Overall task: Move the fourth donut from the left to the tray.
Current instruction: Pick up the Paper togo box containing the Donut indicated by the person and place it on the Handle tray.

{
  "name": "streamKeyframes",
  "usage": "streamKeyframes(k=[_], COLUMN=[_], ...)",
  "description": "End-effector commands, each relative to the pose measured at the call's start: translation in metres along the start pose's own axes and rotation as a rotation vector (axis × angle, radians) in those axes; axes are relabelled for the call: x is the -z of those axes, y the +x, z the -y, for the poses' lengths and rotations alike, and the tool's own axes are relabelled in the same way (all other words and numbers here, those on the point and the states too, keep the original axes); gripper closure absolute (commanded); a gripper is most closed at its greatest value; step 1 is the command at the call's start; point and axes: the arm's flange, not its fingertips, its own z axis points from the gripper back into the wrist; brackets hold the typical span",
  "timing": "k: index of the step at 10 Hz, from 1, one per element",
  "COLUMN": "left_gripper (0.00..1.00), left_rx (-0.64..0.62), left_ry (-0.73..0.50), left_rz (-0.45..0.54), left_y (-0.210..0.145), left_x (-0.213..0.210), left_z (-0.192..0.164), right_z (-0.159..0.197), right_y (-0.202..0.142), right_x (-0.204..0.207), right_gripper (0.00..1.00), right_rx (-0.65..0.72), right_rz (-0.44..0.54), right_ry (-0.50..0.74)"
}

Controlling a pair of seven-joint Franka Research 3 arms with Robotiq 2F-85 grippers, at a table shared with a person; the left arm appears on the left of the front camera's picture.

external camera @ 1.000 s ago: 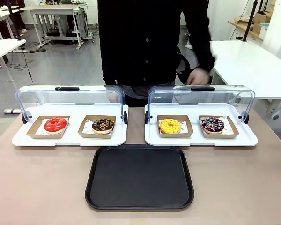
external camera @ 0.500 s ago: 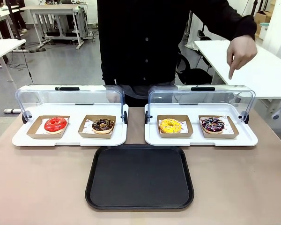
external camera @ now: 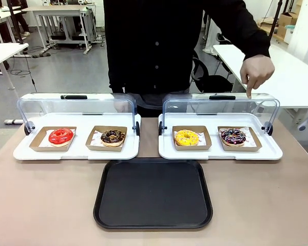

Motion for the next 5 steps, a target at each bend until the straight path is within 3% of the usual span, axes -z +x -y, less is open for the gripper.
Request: streamKeyframes(k=[1,5], left_gripper=[0.00,0.00], left_rx=[0.008,0.008], left_ry=[-0.007,-0.007], left_rz=[0.017,0.017], left_y=[0.0008,0.0008], left_x=[-0.0004,-0.0004], left_z=[0.0003,0.0003], right_z=[0.0016,0.0016], right_y=[0.0031,0.0031], right_x=[0.0007,0.0007], right_gripper=[0.00,0.00], right_rx=[-0.027,-0.027], right_rz=[0.031,0.031], right_ry=[0.002,0.002])
